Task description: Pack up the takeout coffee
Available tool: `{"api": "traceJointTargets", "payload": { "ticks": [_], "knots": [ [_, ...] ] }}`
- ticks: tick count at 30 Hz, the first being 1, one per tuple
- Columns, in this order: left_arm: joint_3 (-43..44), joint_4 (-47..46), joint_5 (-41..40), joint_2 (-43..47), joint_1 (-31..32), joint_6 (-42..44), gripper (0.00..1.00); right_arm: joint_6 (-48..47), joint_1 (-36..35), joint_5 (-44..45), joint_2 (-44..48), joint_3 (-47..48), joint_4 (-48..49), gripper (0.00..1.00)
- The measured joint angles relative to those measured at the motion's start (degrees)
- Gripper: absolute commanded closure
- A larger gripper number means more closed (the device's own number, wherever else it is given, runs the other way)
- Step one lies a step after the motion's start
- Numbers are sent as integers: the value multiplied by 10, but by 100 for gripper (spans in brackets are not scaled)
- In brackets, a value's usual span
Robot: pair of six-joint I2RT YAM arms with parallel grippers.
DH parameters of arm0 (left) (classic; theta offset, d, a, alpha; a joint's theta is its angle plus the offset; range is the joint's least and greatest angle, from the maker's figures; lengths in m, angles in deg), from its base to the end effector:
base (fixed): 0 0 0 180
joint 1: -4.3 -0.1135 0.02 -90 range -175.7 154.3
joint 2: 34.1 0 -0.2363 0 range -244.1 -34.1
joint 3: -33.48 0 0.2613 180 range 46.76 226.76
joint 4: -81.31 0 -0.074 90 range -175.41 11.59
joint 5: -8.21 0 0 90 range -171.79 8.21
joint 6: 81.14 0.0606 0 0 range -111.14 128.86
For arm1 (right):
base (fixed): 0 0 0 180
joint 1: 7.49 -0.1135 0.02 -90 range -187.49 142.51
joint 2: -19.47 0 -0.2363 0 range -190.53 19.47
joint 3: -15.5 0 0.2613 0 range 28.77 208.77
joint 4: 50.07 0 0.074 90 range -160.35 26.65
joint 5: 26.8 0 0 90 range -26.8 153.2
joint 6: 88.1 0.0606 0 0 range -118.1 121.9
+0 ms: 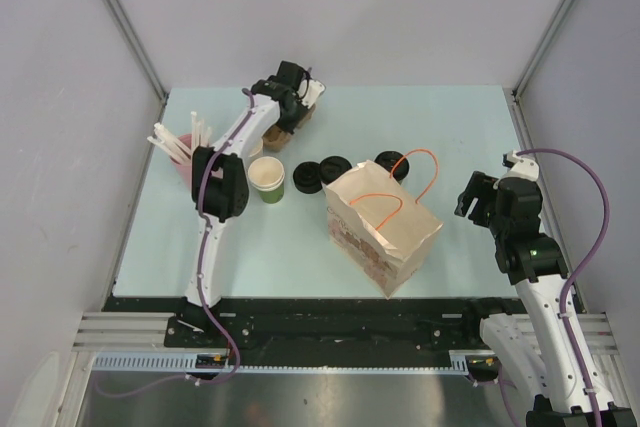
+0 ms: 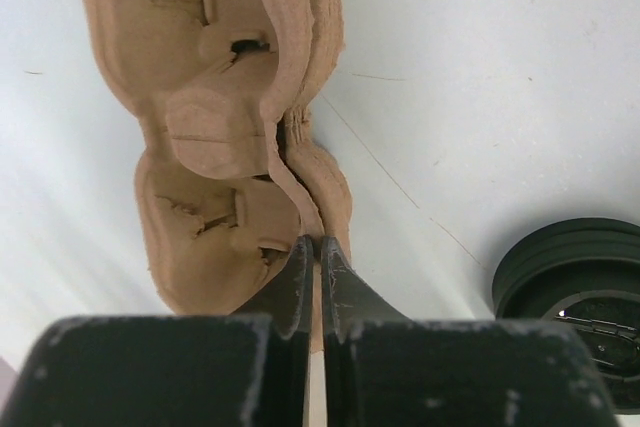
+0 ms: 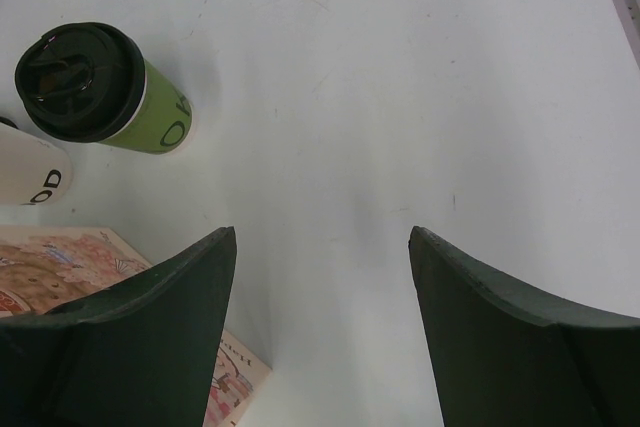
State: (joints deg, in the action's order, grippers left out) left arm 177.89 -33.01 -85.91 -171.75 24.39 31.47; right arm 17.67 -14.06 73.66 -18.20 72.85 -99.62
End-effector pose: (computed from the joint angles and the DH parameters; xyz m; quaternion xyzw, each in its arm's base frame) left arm 0.4932 -0.1757 0.1883 0.3416 0.9003 0.0405 0.2669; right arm 0.1948 0.0114 0.2794 0.1146 0.8554 0.0193 0.5047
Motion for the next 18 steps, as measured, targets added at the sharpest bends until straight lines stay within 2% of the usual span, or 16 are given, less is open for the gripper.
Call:
{"api": "traceJointTargets", "payload": {
  "ticks": [10,18],
  "knots": [
    [-38,-42,-31,49,8,13,99,0,0,0,0,0,0,25],
    [-58,-59,-45,56,15,30,100,0,0,0,0,0,0,25]
  ]
}}
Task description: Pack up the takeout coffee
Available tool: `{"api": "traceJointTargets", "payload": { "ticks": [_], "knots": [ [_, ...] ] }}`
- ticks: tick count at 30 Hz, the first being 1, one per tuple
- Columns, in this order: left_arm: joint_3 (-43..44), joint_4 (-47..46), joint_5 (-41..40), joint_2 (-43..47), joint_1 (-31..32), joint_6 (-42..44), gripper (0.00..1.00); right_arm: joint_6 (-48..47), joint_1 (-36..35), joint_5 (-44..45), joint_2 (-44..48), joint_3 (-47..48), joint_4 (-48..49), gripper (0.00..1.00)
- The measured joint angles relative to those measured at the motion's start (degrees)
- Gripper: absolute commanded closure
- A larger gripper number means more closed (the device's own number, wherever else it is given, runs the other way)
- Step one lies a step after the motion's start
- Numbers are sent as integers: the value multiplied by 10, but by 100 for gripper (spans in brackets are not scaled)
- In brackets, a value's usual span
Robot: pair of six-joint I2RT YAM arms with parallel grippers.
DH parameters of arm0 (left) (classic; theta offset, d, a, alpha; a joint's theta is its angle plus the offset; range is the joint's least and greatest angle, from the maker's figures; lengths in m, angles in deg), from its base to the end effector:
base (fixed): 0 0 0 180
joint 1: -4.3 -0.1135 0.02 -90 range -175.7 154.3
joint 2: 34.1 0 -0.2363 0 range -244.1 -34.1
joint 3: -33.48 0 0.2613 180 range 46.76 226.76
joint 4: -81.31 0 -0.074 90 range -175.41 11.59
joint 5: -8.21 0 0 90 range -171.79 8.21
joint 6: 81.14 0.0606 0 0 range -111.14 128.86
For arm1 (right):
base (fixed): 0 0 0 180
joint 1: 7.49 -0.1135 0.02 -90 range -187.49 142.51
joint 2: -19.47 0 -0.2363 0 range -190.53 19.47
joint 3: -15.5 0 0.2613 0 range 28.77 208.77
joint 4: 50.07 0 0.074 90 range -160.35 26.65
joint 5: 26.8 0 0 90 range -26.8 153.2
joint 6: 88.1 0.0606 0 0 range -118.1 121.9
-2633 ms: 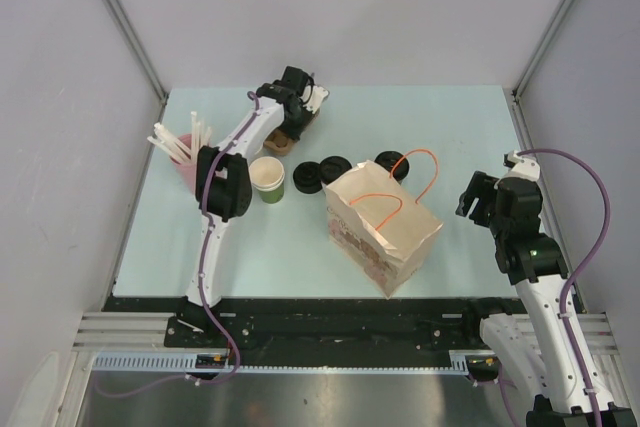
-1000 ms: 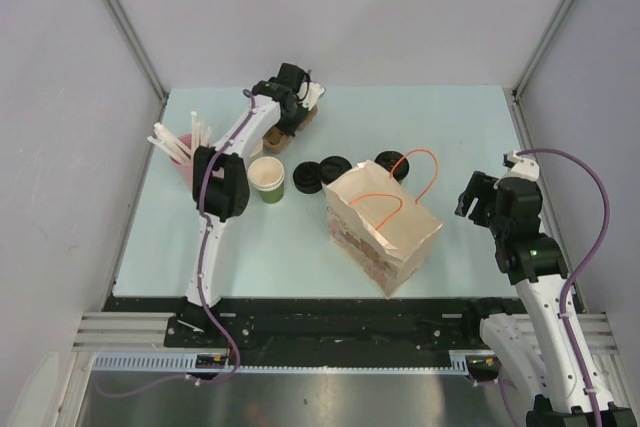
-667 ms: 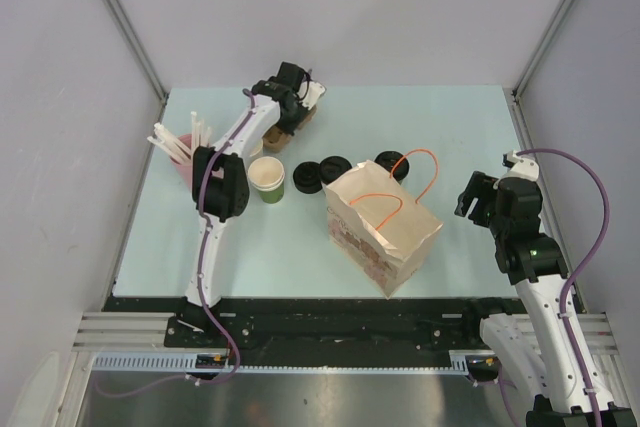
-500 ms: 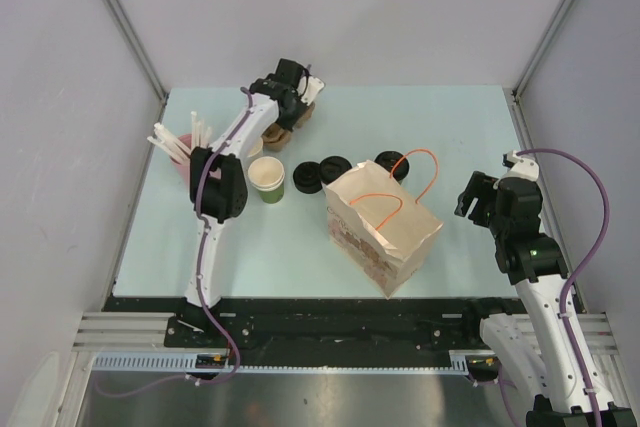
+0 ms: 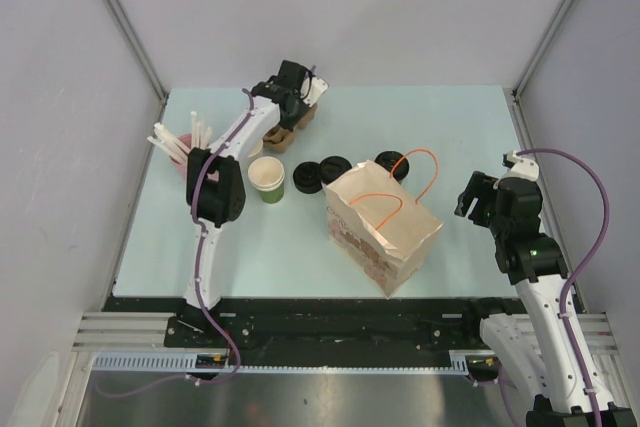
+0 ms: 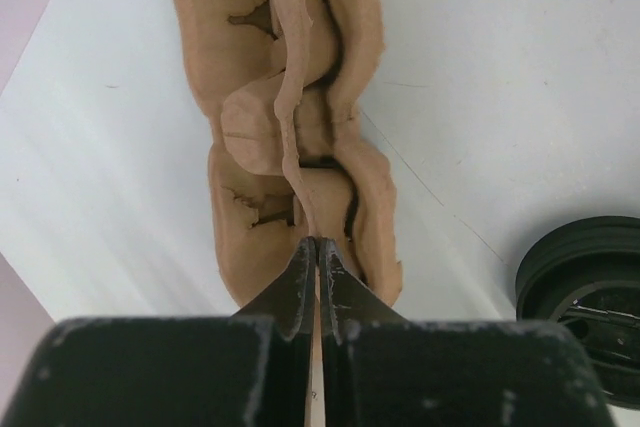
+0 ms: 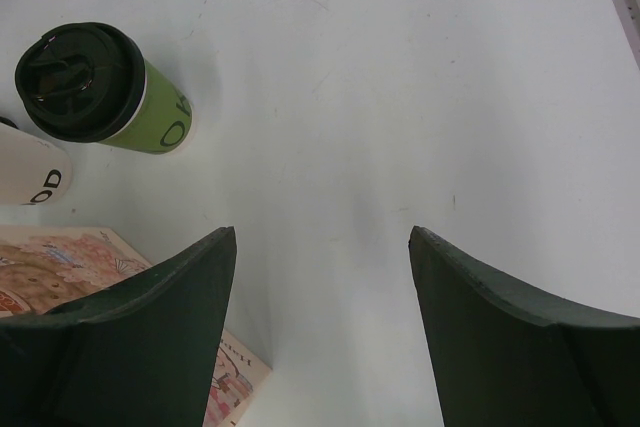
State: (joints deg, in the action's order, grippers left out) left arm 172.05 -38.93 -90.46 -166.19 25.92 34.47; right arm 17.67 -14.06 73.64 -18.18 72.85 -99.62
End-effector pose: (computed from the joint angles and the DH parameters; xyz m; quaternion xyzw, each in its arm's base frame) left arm 0.4850 -0.1824 0.2110 0.3573 0.8767 0.0826 0.3114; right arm 0.1948 0.0114 0.2794 0.1146 0.8553 0.0194 0.5049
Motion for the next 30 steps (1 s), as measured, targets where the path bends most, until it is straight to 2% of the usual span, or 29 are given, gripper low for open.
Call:
{"api": "traceJointTargets", "payload": {
  "ticks": [2,4,10,11,14,22,30],
  "knots": [
    [-12,-7,-4,0,1,10,99,0,0,0,0,0,0,25],
    [-25,-10,-8,0,1,17,93,0,0,0,0,0,0,25],
    [-37,-14,-15,0,3,29,72,0,0,0,0,0,0,25],
    [-37,-13,-15,0,3,30,66,0,0,0,0,0,0,25],
    [-38,-14,-16,0,3,37,59,0,0,0,0,0,0,25],
    [-49,-14,-10,0,3,55,66,0,0,0,0,0,0,24],
    [-55,-15,-11,-3,4,76,63,0,0,-4,2,0,0,25]
  ]
}}
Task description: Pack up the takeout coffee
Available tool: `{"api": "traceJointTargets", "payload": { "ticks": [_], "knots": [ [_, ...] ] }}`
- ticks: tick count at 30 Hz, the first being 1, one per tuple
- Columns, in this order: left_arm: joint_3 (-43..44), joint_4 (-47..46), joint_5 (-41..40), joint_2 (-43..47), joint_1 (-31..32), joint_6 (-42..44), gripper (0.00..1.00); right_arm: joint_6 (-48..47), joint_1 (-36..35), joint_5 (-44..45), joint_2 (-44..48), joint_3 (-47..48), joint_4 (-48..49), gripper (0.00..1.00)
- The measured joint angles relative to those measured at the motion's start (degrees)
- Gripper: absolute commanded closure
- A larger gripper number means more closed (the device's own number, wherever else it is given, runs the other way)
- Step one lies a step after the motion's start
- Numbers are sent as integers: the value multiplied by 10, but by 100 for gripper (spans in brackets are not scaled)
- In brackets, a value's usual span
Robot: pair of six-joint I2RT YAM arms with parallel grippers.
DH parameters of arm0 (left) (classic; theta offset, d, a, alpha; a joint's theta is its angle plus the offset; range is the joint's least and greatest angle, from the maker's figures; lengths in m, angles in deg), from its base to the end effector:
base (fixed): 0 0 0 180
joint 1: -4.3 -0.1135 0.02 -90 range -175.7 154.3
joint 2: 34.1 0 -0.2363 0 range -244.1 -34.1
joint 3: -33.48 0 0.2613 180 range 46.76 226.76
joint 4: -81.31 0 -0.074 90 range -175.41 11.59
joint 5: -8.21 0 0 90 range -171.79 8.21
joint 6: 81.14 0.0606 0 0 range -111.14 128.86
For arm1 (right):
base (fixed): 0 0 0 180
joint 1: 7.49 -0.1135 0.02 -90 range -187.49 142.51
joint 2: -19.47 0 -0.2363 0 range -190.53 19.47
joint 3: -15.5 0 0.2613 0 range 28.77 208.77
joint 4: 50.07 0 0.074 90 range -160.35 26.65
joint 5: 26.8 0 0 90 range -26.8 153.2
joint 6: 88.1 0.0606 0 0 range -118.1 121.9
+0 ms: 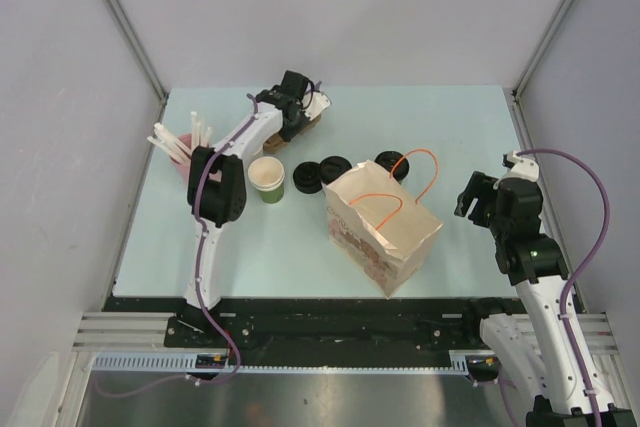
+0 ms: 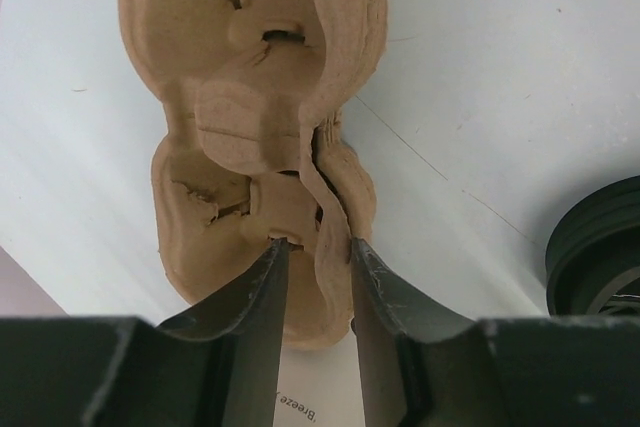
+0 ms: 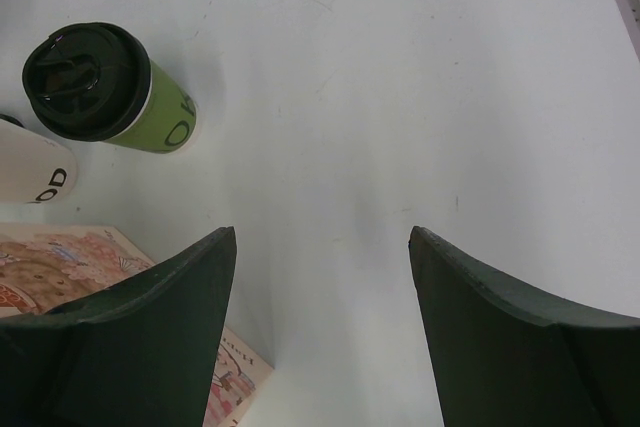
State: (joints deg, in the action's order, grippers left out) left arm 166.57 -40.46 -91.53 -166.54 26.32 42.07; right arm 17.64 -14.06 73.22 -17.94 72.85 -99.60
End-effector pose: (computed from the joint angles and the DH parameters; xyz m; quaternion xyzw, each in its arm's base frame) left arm 0.4789 -0.1826 0.1780 0.4225 0.8588 0.1083 0.2689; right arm 0.1941 0.0117 0.2802 0.1126 0.8547 0.0229 0.5063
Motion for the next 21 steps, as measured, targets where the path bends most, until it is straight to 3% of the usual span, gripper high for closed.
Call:
{"api": "traceJointTargets", "payload": {
  "ticks": [6,9,10,14,21],
  "knots": [
    [-17,-3,9,-1,1,21,69,0,0,0,5,0,0,25],
    [-17,-3,12,-1,2,24,80,0,0,0,5,0,0,25],
    [-17,-3,14,-1,2,25,89,0,0,-1,5,0,0,25],
    [-17,-4,16,-1,2,29,100,0,0,-1,6,0,0,25],
    [-17,-4,24,-1,2,28,100,0,0,-1,5,0,0,25]
  ]
}}
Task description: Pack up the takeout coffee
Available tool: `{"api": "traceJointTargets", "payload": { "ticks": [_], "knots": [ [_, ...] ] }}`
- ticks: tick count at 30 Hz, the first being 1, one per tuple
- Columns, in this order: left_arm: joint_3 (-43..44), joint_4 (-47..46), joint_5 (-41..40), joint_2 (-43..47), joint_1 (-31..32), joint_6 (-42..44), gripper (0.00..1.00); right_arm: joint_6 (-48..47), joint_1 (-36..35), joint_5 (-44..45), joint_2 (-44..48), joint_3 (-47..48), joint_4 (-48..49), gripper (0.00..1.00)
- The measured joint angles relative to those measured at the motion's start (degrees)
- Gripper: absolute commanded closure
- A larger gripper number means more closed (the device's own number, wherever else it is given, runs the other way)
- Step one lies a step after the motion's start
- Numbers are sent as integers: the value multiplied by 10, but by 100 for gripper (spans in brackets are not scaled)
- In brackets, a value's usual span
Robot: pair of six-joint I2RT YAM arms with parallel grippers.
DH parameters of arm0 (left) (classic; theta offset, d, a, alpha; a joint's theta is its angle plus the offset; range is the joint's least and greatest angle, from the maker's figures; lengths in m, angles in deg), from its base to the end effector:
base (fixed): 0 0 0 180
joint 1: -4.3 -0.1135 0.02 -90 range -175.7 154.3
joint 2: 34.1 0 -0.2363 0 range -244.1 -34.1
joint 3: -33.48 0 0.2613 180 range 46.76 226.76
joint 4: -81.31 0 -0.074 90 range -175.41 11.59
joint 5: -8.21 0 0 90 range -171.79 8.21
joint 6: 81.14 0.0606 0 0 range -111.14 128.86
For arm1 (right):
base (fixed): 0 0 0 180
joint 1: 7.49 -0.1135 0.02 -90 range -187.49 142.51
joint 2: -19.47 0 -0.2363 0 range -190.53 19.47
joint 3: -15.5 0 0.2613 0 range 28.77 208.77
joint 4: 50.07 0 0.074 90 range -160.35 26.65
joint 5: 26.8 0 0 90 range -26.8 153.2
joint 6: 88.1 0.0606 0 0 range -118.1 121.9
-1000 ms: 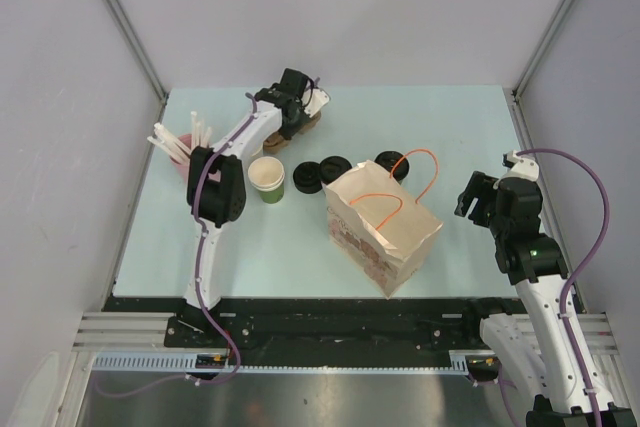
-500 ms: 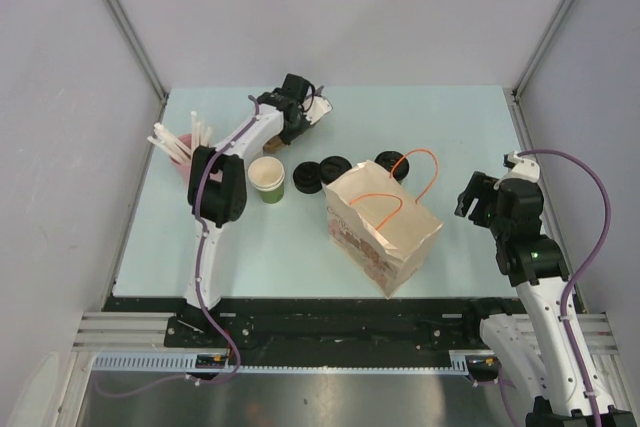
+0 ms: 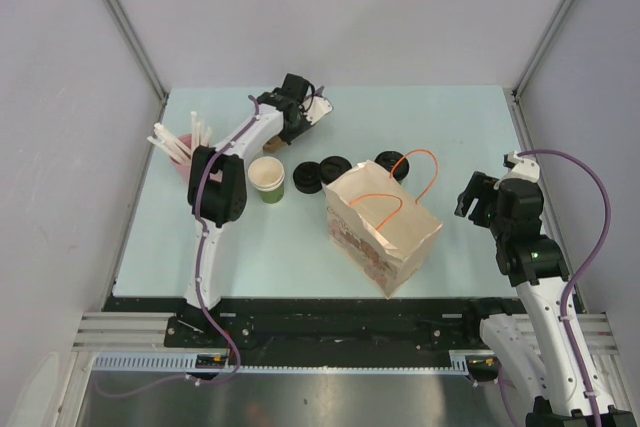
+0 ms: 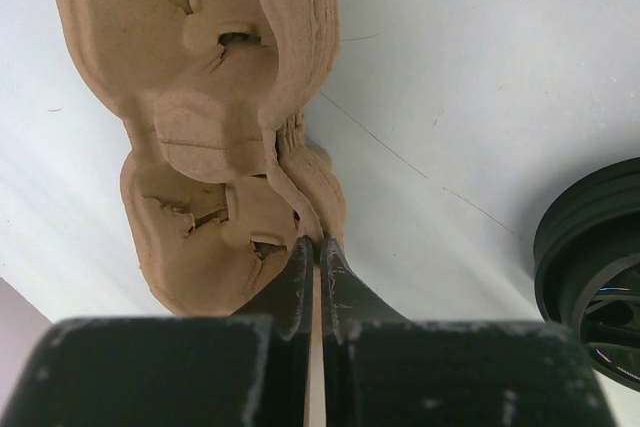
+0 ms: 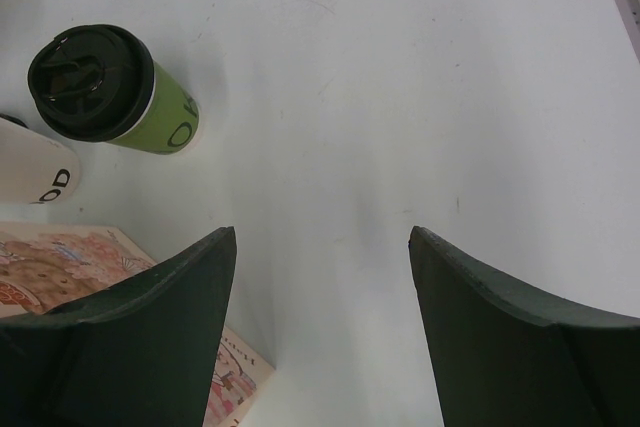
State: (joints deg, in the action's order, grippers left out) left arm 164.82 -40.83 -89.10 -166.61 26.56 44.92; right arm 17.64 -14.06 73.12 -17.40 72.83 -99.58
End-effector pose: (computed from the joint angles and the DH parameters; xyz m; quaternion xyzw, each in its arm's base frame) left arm 0.4748 -0.1860 0.1674 0.4537 0.8481 0.0930 0.2571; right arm 0.1926 0.0117 0.2817 0.1123 0.8524 0.0246 0.5101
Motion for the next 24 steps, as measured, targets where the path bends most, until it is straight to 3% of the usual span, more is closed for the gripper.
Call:
{"api": "traceJointTargets", "payload": {
  "ticks": [24],
  "knots": [
    [28,-6,-1,32,0,-17,100,0,0,-3,0,0,0,25]
  ]
}}
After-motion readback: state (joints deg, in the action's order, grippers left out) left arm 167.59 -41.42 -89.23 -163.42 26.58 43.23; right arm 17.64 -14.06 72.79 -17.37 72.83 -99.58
